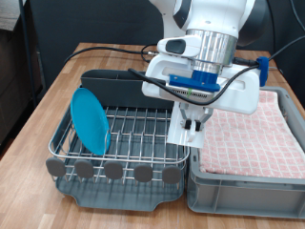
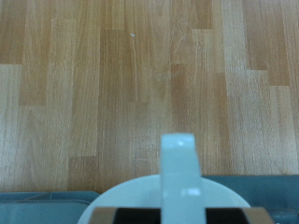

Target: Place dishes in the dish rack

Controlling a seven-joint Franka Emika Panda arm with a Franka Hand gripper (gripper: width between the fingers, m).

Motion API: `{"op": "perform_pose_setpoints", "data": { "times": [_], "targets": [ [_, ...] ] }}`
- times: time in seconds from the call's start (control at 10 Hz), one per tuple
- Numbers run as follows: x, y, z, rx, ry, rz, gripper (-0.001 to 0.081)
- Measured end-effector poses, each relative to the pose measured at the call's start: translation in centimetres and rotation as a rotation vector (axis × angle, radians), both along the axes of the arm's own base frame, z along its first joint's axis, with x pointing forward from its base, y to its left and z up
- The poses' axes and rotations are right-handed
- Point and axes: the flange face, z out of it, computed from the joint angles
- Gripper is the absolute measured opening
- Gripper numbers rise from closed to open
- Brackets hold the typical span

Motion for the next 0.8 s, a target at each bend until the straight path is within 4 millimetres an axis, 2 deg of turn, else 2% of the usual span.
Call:
{"op": "perform_pose_setpoints", "data": {
  "times": [0.8],
  "targets": [
    [2.1,-1.3,-3.6,0.037,0.036,0.015,0.0071]
  ]
}}
